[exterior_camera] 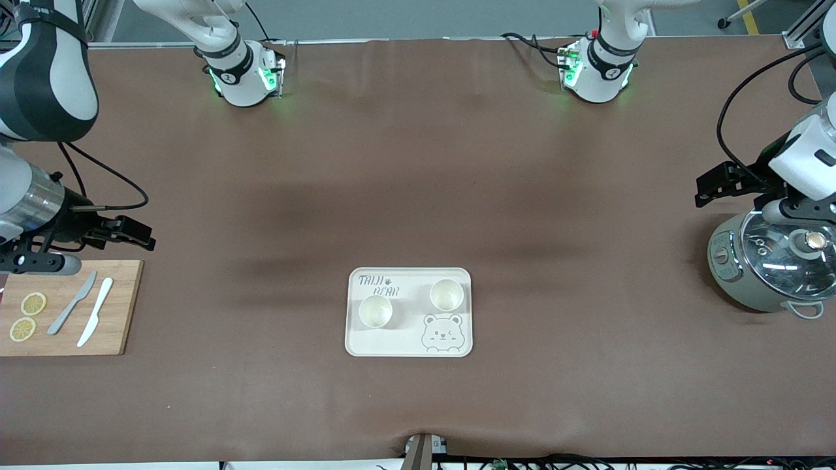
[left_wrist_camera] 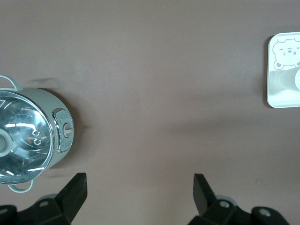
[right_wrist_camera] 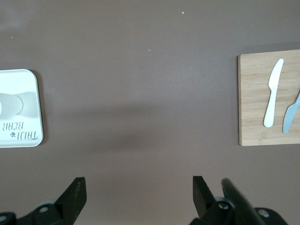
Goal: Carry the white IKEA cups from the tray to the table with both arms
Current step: 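Move both grippers from rest toward the two white cups on the tray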
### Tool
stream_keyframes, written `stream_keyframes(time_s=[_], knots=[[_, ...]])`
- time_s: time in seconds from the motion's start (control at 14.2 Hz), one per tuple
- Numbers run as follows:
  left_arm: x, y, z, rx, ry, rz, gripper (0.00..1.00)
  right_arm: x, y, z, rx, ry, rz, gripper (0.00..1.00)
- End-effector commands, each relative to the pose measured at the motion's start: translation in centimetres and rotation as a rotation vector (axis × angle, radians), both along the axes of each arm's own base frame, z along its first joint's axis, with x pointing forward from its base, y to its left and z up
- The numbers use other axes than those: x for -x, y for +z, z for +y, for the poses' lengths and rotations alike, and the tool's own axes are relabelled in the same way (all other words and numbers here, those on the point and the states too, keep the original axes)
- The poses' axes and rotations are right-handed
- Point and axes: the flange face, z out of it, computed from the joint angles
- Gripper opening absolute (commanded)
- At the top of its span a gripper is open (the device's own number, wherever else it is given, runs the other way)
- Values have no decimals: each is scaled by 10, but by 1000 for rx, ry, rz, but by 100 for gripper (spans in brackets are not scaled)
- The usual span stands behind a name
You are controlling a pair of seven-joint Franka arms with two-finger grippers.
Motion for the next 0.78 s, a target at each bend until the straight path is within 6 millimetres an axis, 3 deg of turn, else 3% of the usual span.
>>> stream_keyframes(time_s=[0.0, 0.14, 0.21, 0.35, 0.49, 0.71], knots=[[0, 6, 1, 13, -18, -20, 100, -3, 3, 28, -19, 10, -33, 100], [0, 6, -3, 12, -25, -20, 100, -11, -3, 64, -45, -48, -63, 100], [0, 5, -7, 26, -31, -19, 100, -17, -4, 92, -52, -78, -72, 100], [-9, -11, -20, 86, -16, -11, 100, -23, -17, 131, -54, -121, -56, 100], [-22, -46, -63, 82, 7, 19, 100, -30, -28, 162, -68, -143, -77, 100], [-37, -103, -134, 83, 53, 42, 100, -38, -61, 211, -86, -170, -115, 100]])
